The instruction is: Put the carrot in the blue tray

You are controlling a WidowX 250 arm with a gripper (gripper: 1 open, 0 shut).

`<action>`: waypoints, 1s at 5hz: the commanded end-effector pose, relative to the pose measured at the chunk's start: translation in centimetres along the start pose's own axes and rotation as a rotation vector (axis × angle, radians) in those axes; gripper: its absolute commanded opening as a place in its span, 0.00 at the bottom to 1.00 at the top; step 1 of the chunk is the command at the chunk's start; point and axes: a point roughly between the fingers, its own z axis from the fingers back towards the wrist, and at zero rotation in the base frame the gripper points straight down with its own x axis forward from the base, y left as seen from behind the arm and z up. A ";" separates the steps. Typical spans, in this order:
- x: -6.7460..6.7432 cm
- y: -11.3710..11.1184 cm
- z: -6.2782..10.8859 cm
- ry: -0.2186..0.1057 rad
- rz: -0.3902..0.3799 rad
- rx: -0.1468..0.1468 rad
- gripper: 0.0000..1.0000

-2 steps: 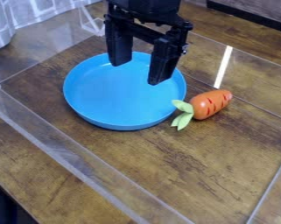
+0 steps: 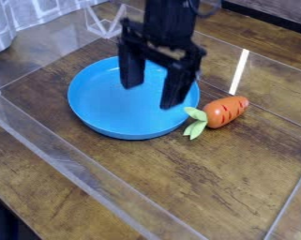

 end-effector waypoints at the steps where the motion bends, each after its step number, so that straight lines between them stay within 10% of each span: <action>1: 2.1 -1.4 1.7 -0.111 -0.045 0.006 1.00; 5: 7.0 -3.7 0.2 -0.184 -0.048 0.009 1.00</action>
